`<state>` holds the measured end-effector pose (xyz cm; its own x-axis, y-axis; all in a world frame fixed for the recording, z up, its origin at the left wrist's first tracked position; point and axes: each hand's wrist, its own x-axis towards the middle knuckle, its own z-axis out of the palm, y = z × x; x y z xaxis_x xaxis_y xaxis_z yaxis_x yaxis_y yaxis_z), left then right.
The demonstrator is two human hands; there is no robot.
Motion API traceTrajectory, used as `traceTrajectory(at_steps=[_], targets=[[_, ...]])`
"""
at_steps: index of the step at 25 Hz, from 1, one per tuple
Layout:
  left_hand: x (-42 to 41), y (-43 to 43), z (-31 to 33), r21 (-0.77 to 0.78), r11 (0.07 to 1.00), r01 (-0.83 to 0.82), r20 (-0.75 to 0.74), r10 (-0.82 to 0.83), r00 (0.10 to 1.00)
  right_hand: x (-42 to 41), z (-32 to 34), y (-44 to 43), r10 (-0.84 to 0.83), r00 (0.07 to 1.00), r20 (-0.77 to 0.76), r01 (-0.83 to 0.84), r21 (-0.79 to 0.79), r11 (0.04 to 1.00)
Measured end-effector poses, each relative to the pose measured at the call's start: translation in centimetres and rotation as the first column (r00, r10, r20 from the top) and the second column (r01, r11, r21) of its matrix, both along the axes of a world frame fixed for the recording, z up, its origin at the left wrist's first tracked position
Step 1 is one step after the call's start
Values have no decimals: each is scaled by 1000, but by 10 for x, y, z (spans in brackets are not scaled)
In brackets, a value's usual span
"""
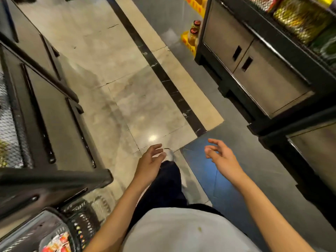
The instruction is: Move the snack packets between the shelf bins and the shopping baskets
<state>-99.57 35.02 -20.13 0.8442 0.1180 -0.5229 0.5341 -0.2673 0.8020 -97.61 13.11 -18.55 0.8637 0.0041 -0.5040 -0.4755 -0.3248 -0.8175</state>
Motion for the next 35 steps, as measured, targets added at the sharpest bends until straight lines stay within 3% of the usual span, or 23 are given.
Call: traceTrajectory(at_steps=[4,7,13,18,22,25,28,32,35], targets=[[113,-18,-6,13,995,96,18,-96,995,94,-4,-11,-105,994,38,105,-1,994],[204,-45,6,9,965,261,41,-261,965,147,4,-27,-252,967,42,252,17,968],[350,-135,18,29,798,602,118,-600,791,211,15,-82,-517,856,26,515,49,856],[436,-252,18,34,705,708,168,-703,692,278,16,-168,-683,724,99,679,73,731],[497,-334,58,39,726,686,435,-631,643,336,62,-251,-659,696,285,678,42,734],[551,-396,112,77,744,663,633,-550,544,383,123,-311,-610,639,468,654,86,751],[599,-450,163,118,735,668,786,-480,389,418,177,-352,-558,556,615,622,137,771],[655,-528,200,232,671,704,849,-493,190,460,226,-418,-460,529,713,601,68,796],[690,-578,211,342,562,753,826,-562,44,499,238,-475,-426,611,667,602,-43,797]])
